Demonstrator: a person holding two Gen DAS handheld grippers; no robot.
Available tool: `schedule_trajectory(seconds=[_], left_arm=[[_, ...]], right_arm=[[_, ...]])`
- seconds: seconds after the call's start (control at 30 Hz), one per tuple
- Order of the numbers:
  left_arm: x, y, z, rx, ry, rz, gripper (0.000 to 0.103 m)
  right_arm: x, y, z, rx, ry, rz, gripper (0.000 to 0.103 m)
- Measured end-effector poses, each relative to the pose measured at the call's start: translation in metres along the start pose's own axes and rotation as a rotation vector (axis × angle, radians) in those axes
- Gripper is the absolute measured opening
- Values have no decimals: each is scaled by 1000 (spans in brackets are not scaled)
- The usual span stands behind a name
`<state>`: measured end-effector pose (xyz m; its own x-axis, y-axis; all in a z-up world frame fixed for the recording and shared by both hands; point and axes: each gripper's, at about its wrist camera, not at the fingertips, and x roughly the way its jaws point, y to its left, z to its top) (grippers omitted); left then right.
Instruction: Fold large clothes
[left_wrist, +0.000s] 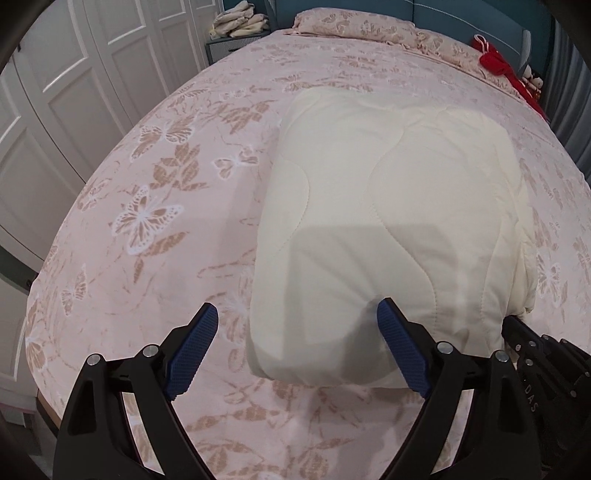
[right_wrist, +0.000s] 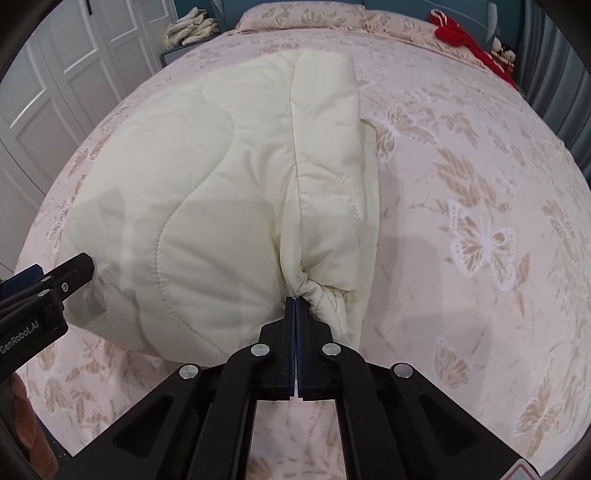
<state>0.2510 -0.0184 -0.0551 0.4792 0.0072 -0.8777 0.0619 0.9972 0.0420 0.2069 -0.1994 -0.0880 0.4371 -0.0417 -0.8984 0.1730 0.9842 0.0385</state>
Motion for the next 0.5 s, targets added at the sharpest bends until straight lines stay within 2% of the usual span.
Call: schedule_trajectory(seconds=[0.5], left_arm=[[25, -18, 0, 1, 19, 7, 92]], right_arm=[[26, 2, -5, 5, 16, -12, 0]])
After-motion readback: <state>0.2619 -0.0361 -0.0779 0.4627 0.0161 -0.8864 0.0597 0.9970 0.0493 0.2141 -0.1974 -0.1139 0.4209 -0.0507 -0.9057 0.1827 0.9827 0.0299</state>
